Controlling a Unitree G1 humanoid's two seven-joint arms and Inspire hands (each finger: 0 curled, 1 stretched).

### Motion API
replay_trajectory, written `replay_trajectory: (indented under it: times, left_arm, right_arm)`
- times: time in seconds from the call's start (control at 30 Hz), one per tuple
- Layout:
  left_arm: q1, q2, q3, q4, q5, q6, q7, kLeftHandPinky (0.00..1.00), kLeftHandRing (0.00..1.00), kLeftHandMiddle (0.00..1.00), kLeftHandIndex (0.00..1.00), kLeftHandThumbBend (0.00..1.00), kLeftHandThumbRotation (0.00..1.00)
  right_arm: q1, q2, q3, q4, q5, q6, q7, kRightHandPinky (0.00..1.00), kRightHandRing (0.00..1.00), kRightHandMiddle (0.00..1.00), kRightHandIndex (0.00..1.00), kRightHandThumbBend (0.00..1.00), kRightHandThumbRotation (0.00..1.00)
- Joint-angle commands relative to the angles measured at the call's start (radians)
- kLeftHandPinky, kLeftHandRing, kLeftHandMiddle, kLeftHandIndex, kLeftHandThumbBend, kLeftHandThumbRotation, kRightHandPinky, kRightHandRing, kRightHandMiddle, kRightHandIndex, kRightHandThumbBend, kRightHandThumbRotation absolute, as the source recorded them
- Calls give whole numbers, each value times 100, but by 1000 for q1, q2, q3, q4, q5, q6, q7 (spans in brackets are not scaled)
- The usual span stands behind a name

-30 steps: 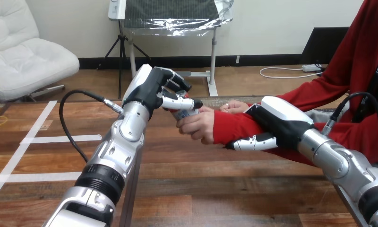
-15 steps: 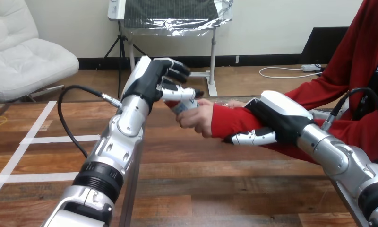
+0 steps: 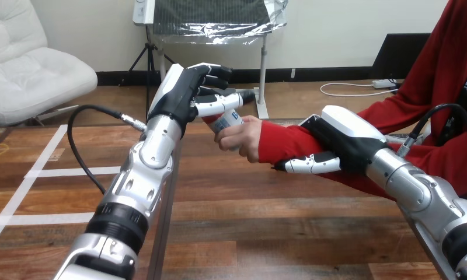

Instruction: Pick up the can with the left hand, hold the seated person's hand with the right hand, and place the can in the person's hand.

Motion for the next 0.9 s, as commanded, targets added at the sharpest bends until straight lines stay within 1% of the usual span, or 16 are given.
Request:
replay_trajectory:
  times: [0.0, 0.03, 0.1, 0.3, 0.37, 0.4, 0.5, 0.67, 0.87]
  left_arm:
    - [13, 29, 21, -83, -9, -17, -6, 70, 76, 77, 79, 71, 66]
    - [20, 30, 22, -94, -11, -14, -9, 71, 76, 77, 80, 71, 67]
    - [27, 32, 23, -108, -12, -10, -12, 72, 78, 79, 81, 70, 69]
    - [59, 37, 33, -155, -20, 3, -18, 74, 81, 83, 83, 69, 72]
    - [72, 36, 38, -179, -24, 13, -20, 75, 82, 84, 84, 69, 73]
    - [76, 36, 40, -186, -25, 17, -20, 76, 83, 85, 84, 68, 74]
    - [93, 38, 45, -211, -26, 23, -21, 77, 85, 87, 85, 68, 75]
    - [123, 38, 58, -255, -28, 41, -23, 79, 86, 87, 86, 70, 77]
    - [154, 43, 65, -302, -30, 59, -27, 80, 87, 87, 85, 70, 80]
  right_arm:
    - [-96, 57, -11, -75, 24, -10, 12, 31, 36, 41, 43, 72, 62]
    - [-95, 51, -5, -84, 15, 1, 17, 32, 37, 42, 45, 74, 63]
    - [-94, 46, 2, -96, 5, 13, 24, 39, 46, 51, 53, 80, 67]
    - [-86, 33, 11, -120, -8, 28, 39, 51, 60, 63, 67, 92, 75]
    - [-84, 30, 12, -126, -8, 37, 54, 54, 64, 67, 71, 95, 78]
    - [-84, 29, 12, -128, -8, 40, 59, 58, 67, 70, 74, 97, 80]
    - [-81, 24, 14, -137, -9, 47, 77, 62, 71, 73, 78, 98, 84]
    - [-76, 18, 16, -145, -9, 43, 94, 66, 76, 77, 82, 100, 90]
    - [-72, 13, 14, -145, -2, 29, 117, 68, 77, 79, 84, 100, 93]
